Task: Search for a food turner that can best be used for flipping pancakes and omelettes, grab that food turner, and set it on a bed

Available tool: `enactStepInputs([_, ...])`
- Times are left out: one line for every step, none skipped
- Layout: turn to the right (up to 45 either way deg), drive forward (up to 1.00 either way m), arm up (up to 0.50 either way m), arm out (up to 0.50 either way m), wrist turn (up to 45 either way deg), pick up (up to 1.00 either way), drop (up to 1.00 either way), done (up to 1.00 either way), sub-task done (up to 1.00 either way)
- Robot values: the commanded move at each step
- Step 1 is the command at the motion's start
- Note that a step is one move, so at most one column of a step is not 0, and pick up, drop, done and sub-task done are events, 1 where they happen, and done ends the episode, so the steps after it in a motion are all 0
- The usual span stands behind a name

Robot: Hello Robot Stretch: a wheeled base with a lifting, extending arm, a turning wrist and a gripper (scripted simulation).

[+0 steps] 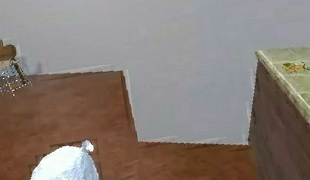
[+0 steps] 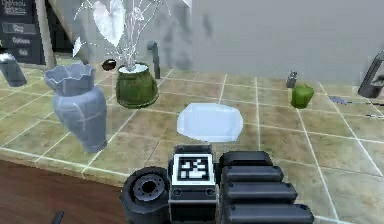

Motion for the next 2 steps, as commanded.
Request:
enactStepInputs([-45.0,0.00,0.00,0.00,0.0,0.00,0.00,0.00,0.00])
enactStepInputs([-30.0,0.00,0.00,0.00,0.0,0.00,0.00,0.00,0.00])
